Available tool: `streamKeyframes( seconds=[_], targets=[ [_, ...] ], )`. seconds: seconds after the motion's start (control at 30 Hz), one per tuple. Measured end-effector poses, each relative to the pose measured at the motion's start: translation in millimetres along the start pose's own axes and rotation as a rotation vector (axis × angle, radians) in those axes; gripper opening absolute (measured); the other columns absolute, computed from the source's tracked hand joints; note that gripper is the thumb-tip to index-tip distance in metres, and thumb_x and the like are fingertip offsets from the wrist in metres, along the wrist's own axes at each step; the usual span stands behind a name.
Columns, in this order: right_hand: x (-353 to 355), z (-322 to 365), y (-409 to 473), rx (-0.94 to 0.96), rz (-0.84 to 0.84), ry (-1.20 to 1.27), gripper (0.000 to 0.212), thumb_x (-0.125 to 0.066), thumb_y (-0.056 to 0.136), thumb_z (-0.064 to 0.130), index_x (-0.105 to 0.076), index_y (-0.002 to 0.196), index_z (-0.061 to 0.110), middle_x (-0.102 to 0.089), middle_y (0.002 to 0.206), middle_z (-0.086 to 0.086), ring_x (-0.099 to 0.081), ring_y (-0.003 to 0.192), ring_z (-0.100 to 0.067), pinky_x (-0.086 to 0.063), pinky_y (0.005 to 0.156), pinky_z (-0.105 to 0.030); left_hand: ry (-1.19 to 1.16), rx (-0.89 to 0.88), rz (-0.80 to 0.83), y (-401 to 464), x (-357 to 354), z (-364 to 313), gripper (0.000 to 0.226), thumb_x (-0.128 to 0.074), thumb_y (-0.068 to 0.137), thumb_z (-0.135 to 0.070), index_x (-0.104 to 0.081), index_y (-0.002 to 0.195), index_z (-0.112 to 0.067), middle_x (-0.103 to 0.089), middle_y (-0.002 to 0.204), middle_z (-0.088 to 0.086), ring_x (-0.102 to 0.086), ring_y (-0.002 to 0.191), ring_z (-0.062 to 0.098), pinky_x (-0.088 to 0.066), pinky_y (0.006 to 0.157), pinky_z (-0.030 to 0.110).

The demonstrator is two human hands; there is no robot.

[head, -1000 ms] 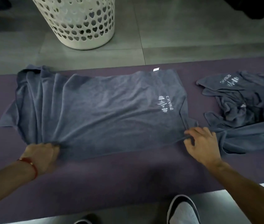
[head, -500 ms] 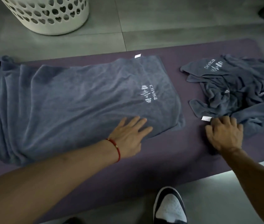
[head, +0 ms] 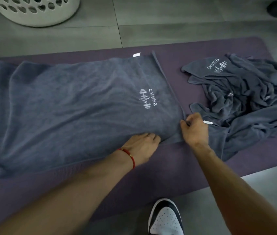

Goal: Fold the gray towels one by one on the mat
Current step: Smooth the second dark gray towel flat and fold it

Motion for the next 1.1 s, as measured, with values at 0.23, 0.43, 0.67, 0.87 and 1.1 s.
streamKeyframes(
  seconds=[0.23, 0.43, 0.67, 0.87, 1.1],
  targets=[
    [13.7, 13.4, 18.2, 0.236, -0.049, -0.362, 0.045, -0.065, 0.083, 0.042, -0.053, 0.113, 0.012, -0.061, 0.117, -0.017, -0.057, 0.111, -0.042, -0.05, 0.088, -0.051, 0.042, -0.06, -0.192, -6.1, -20.3, -32.9, 0.015, -0.074, 0.078, -0.034, -0.07, 0.082, -0.02, -0.063, 0.088, 0.0, -0.061, 0.085, 0.021, -0.047, 0.071, 0.034],
    [-19.7, 103.2, 104.8, 0.612, 0.004, -0.434, 0.037, -0.056, 0.094, 0.026, -0.053, 0.13, 0.017, -0.049, 0.125, -0.022, -0.05, 0.111, -0.045, -0.047, 0.095, -0.052, 0.025, 0.377, -0.182, 0.4, -12.1, 3.2, 0.057, -0.048, 0.094, -0.047, -0.037, 0.149, -0.042, -0.015, 0.166, 0.009, -0.011, 0.152, 0.039, -0.011, 0.111, 0.075],
    [-36.1, 149.8, 167.7, 0.505, 0.095, -0.37, 0.046, -0.046, 0.097, 0.021, -0.05, 0.141, 0.01, -0.044, 0.146, -0.013, -0.038, 0.136, -0.036, -0.032, 0.11, -0.054, -0.01, 0.448, -0.099, 3.0, -31.6, 29.8, 0.07, -0.028, 0.093, -0.072, -0.001, 0.154, -0.054, 0.017, 0.167, 0.005, 0.016, 0.152, 0.04, 0.0, 0.108, 0.079],
    [-24.7, 125.0, 164.4, 0.379, 0.263, -0.279, 0.073, -0.05, 0.098, 0.029, -0.012, 0.159, 0.04, 0.007, 0.169, -0.012, -0.01, 0.154, -0.034, -0.016, 0.123, -0.051, 0.041, 0.463, -0.096, 16.8, -36.5, 34.0, 0.075, -0.021, 0.091, -0.076, 0.007, 0.155, -0.049, 0.022, 0.166, 0.007, 0.018, 0.151, 0.042, 0.003, 0.105, 0.081],
    [-22.2, 26.5, 23.0, 0.446, -0.074, -0.422, 0.057, -0.048, 0.091, 0.026, -0.039, 0.146, 0.012, -0.046, 0.138, -0.02, -0.048, 0.12, -0.041, -0.047, 0.091, -0.055, 0.114, 0.236, -0.128, -4.7, -35.9, 11.0, 0.067, -0.023, 0.1, -0.064, -0.004, 0.159, -0.039, 0.009, 0.168, 0.007, 0.01, 0.154, 0.036, -0.003, 0.109, 0.077]
  ],
)
Point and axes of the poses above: each hand's wrist, its own y-axis towards the middle knuckle, its own x-axis out of the back of the hand, z = x × y, the point moved 2 cm from there along y, towards the middle knuckle
